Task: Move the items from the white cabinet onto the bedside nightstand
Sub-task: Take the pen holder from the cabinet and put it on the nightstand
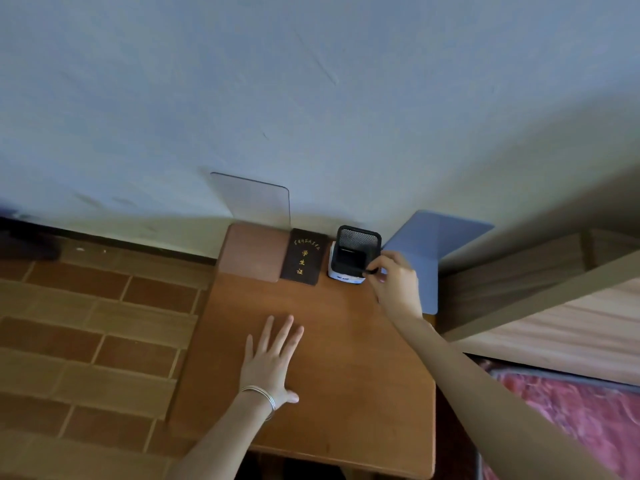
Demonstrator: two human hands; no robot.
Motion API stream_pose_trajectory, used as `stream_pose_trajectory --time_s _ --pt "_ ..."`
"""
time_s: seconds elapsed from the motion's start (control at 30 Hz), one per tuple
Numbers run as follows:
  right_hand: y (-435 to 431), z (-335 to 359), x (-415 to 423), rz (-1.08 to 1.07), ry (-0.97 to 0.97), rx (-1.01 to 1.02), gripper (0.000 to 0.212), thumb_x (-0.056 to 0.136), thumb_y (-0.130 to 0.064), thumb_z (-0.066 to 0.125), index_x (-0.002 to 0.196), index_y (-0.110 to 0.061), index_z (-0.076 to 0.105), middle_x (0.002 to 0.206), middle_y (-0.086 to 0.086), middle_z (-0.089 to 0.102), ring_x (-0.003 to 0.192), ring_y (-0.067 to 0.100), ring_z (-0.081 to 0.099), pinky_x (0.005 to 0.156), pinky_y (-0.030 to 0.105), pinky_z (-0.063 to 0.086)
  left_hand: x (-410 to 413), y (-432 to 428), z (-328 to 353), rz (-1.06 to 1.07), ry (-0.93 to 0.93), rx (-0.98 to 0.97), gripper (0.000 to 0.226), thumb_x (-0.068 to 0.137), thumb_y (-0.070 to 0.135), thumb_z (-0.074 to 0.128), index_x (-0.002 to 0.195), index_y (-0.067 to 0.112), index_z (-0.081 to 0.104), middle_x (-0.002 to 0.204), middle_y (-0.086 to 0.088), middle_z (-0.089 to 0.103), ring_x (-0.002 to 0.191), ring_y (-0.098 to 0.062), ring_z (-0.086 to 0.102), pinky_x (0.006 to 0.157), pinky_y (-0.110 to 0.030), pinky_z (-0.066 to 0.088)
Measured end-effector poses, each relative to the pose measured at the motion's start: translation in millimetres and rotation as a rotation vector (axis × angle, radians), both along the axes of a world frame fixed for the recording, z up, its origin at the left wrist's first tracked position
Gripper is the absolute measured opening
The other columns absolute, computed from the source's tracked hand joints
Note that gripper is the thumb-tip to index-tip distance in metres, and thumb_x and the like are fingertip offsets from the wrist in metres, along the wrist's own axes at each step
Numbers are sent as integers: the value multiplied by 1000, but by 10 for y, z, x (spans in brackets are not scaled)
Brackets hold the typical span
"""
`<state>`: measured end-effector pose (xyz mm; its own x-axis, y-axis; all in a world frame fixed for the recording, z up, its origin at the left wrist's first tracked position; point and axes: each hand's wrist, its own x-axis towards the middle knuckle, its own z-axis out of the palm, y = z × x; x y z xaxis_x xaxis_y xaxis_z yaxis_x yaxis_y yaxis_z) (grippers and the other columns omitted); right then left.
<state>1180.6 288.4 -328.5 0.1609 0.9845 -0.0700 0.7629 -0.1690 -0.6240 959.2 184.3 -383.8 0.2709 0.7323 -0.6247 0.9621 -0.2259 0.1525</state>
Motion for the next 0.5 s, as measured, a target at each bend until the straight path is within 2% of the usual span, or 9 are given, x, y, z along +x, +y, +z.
stream_pose_trajectory --time_s 0.17,0.27,0.4,0.5 --pt "120 -50 -87 -12 -36 21 7 78 0 62 82 -3 65 102 8 61 73 17 55 56 13 31 -20 -13 -60 13 -22 26 124 65 59 72 134 35 -29 140 11 -40 129 -21 -34 112 -52 0" --pt "149 -95 -109 -34 -46 32 6 78 -1 61 82 -5 64 101 6 60 70 17 53 60 22 33 -27 -21 -87 7 -26 35 124 65 60 72 137 36 -26 141 12 -39 131 -21 -33 112 -52 0" --pt "120 -139 -112 -19 -16 51 7 79 -2 62 85 -5 61 103 8 58 69 19 54 67 34 46 -35 -21 -95 3 -27 44 123 65 61 71 135 37 -28 146 10 -34 137 -25 -27 112 -52 0" --pt "126 -93 -110 25 13 -38 34 79 -7 67 112 -12 60 122 8 51 83 16 52 79 30 43 -26 -13 -61 -19 1 32 120 66 60 70 143 35 -18 150 8 -30 138 -27 -25 112 -52 1"
